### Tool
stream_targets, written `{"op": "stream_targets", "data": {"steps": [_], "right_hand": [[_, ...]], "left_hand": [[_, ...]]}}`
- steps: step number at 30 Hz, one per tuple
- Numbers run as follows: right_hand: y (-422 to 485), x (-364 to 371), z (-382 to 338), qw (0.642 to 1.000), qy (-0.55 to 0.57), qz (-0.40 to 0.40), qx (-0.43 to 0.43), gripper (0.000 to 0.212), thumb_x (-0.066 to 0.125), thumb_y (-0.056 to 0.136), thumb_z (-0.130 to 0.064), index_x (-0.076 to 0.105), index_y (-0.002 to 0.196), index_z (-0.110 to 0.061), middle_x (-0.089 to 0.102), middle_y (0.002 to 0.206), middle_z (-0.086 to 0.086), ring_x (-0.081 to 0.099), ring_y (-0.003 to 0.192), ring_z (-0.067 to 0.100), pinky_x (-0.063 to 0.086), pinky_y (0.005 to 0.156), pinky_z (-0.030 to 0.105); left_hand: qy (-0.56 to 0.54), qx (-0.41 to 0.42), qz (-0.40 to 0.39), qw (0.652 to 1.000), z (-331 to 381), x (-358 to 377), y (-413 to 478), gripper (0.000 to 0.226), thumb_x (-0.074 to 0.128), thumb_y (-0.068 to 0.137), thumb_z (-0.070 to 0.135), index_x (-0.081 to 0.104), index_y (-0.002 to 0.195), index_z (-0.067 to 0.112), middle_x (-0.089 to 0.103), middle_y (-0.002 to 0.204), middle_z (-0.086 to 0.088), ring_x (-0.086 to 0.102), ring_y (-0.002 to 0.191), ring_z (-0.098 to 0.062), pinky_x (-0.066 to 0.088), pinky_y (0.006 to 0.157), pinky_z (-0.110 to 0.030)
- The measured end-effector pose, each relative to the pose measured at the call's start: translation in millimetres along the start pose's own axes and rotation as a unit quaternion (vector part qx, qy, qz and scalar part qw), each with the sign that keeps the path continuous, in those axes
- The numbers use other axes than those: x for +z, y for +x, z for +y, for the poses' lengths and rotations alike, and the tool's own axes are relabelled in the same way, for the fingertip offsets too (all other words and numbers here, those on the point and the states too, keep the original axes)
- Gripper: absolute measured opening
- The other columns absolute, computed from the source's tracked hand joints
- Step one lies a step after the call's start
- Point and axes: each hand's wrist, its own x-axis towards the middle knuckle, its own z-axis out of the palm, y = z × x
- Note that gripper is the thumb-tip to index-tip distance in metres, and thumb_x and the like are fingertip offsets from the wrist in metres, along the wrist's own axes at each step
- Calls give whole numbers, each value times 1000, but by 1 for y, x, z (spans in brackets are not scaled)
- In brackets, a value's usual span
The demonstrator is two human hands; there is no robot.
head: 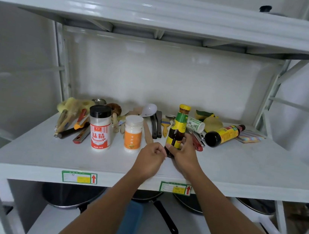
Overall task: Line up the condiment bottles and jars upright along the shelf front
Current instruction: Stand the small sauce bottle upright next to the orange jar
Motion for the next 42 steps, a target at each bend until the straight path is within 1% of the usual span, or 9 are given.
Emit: {"op": "stream_targets", "data": {"steps": [6,9,13,18,24,28,33,38,42], "right_hand": [[1,10,-1,998,-53,-38,-20,55,81,90,-15,48,135,-20,69,116,-1,72,105,16,58,96,45],[2,16,-4,996,-77,-30,-19,49,84,87,-23,57,128,-21,73,113,-2,71,104,14,58,89,35],[-3,19,-7,995,-99,-30,-17,56,88,81,-34,58,128,-24,72,111,-6,68,101,8,53,81,24],[-5,13,-8,997,-57,-44,20,73,82,78,-22,51,143,-32,73,124,-6,70,112,9,55,103,38],[-3,11,-5,998,-15,-48,29,61,59,85,-10,57,143,-28,77,123,-6,73,114,14,55,105,48],[-3,11,-3,998,-22,-54,18,59,69,86,-5,59,143,-18,75,126,-2,71,118,13,54,108,47],[-2,12,0,999,-33,-30,12,57,83,85,-5,61,137,-15,76,119,-1,73,110,11,57,104,43],[-7,14,-5,997,-76,-2,-1,56,92,78,-25,63,125,-20,73,107,-11,68,95,2,54,81,24],[-5,16,-4,997,-79,-9,2,61,93,76,-27,61,127,-23,74,107,-10,70,97,4,58,88,29]], "left_hand": [[49,24,50,997,-3,10,1,26,46,92,4,65,78,14,70,92,-2,63,87,-15,47,73,-25],[51,22,70,996,-7,9,2,21,47,90,-1,64,79,6,67,85,-6,62,83,-21,49,75,-33],[39,33,107,993,-7,8,0,13,49,89,-4,58,88,6,61,89,-8,58,82,-18,43,68,-18],[-5,44,111,993,0,7,-7,27,57,86,-7,53,107,10,56,93,3,56,83,-5,45,69,-8],[-21,63,80,995,4,3,-14,45,60,86,-2,53,126,20,50,124,4,56,106,-1,45,85,-11],[-8,82,63,995,8,2,-17,51,60,87,0,48,125,33,49,125,10,53,107,0,48,100,-25],[-9,88,47,995,8,-1,-15,54,59,90,-2,47,120,41,51,104,32,49,97,28,40,85,-5],[6,89,20,996,3,-2,-9,55,54,91,7,52,137,37,62,122,19,58,106,8,44,89,-14],[-7,88,57,994,2,-1,-8,50,55,92,6,56,133,33,54,121,13,53,106,3,41,94,-18]]}}
